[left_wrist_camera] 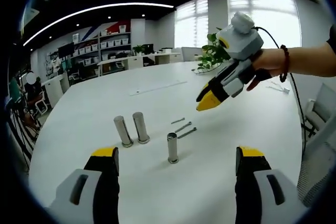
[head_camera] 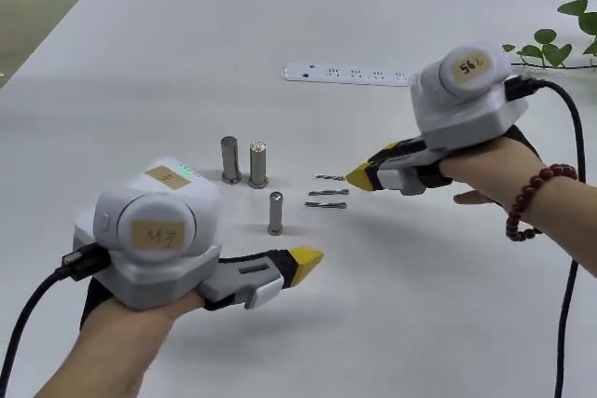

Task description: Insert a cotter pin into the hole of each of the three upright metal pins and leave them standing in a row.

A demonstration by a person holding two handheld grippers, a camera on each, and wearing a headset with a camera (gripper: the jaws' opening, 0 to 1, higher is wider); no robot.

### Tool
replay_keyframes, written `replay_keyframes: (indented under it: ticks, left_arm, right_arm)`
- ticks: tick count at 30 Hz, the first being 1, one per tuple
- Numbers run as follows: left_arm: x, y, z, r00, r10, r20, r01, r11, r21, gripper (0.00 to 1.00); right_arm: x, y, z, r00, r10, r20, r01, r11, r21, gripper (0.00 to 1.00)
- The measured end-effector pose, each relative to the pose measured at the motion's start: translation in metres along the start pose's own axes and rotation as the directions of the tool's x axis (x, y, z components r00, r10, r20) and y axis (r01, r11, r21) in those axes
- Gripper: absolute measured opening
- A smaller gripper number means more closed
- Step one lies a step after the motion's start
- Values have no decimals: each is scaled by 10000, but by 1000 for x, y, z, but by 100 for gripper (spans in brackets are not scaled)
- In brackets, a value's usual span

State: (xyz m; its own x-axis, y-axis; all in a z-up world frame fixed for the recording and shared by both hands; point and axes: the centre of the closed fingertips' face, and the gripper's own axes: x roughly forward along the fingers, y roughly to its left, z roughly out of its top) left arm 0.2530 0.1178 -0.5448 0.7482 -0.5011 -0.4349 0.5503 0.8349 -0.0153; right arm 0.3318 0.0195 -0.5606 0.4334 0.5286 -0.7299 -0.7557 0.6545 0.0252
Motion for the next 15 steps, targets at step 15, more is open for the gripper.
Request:
replay_keyframes:
  ticks: [15]
  left_arm:
    - [-2, 3, -1, 9999, -137, -77, 137, 9999, -70, 99]
  right_arm:
    - [54, -14, -13, 9931, 232, -1146, -346, 9945, -986, 14]
